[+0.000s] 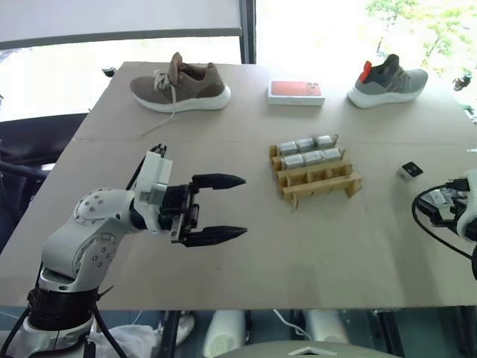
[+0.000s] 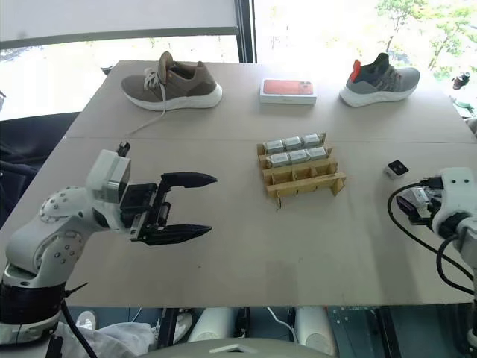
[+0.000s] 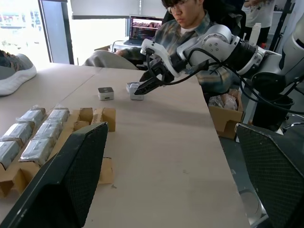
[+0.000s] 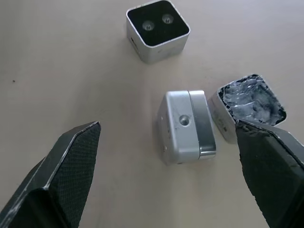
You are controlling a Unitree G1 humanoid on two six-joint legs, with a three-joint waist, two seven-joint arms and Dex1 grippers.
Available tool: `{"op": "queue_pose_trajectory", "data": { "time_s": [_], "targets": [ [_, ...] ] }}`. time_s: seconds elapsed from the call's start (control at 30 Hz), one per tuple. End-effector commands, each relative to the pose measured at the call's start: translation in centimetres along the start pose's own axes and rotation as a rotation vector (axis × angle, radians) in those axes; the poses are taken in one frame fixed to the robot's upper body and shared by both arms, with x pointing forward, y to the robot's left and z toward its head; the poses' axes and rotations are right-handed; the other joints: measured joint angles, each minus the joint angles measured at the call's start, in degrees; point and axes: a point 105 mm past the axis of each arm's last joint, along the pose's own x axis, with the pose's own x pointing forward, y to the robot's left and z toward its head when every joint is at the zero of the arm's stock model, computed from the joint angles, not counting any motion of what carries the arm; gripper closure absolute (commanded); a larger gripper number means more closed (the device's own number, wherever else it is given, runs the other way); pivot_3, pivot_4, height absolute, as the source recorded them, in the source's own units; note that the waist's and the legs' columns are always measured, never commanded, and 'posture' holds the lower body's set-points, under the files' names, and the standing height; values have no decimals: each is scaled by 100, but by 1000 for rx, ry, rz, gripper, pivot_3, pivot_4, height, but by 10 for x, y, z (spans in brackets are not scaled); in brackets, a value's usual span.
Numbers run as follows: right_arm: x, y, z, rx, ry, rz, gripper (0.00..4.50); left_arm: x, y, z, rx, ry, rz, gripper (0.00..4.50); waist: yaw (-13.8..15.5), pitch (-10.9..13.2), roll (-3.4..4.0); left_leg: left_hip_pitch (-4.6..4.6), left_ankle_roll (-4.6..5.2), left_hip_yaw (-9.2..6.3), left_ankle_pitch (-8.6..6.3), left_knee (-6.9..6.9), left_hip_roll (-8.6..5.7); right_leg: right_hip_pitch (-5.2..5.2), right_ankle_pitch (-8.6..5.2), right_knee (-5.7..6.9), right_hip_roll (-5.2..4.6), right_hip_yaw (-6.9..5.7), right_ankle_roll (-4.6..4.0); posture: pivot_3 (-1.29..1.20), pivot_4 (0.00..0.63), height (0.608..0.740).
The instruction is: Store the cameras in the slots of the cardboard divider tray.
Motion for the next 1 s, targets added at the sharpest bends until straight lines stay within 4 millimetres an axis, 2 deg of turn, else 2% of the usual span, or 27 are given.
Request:
{"op": "queue_pose_trajectory", "data": {
  "time_s": [0.03,0.23,0.3,0.37,0.43,0.5,0.6,0.63,0.7,0.73,0.8,0.9,1.0],
  "targets": [
    [4,-11,9,-38,-19,-40,862,2,-2,3,22,-9,-1,0,-2,0,1,1,0,1,0,0,0,0,0,0,0,1,0,0,150,740],
    [9,-12,13,-74,-22,-27,3616,-2,-3,3,18,-7,30,0,-4,1,1,1,0,-1,0,-1,1,-2,4,1,2,0,7,0,150,740],
    [8,-12,17,-117,-33,-25,3666,-4,-3,3,13,-8,42,0,-4,1,1,0,-1,0,0,-1,2,-2,5,1,2,0,8,0,150,740],
    [2,5,34,-234,-110,58,3666,-6,-4,2,2,-9,58,0,-5,5,7,-1,-1,2,0,0,2,-3,5,1,1,2,9,0,150,740],
    [-6,39,60,-326,-231,211,3666,-9,-4,-1,-5,-9,82,0,-25,5,8,0,0,3,0,0,3,-5,4,1,1,4,10,0,150,740],
    [-20,83,82,-440,-359,426,3666,-13,-1,-6,3,-3,123,0,-61,7,9,1,-1,2,0,0,8,-6,4,2,5,3,10,0,150,740],
    [-30,136,103,-665,-504,618,3666,-21,0,-16,7,19,173,0,-154,14,14,8,0,4,0,-1,11,-5,4,7,7,6,11,0,150,740],
    [-32,154,106,-752,-545,688,3666,-24,0,-17,9,20,189,0,-159,15,12,10,0,3,0,-1,12,-5,4,7,9,5,11,0,150,740],
    [-31,179,110,-880,-607,760,3666,-28,0,-20,6,24,210,0,-146,17,7,12,0,2,0,-1,14,-5,4,7,11,2,9,0,150,740],
    [-29,185,112,-915,-627,774,3666,-29,1,-20,3,26,215,0,-121,18,2,8,0,-1,0,-1,15,-6,4,6,10,-1,8,0,150,740],
    [-28,212,117,-960,-680,875,3666,-36,-1,-23,-5,38,236,0,-88,20,0,-3,-17,-3,10,2,12,-9,5,1,1,-12,7,0,150,740],
    [-21,234,119,-1069,-727,954,3666,-43,-5,-24,-6,51,264,0,-117,22,-2,-16,-25,4,14,4,6,-20,5,1,-8,-15,7,0,150,740],
    [-7,240,111,-1224,-740,995,3666,-49,-11,-23,-8,58,300,0,-120,21,-4,-54,-25,-2,14,11,4,-51,7,-1,-14,-27,8,0,150,740]
  ]
}}
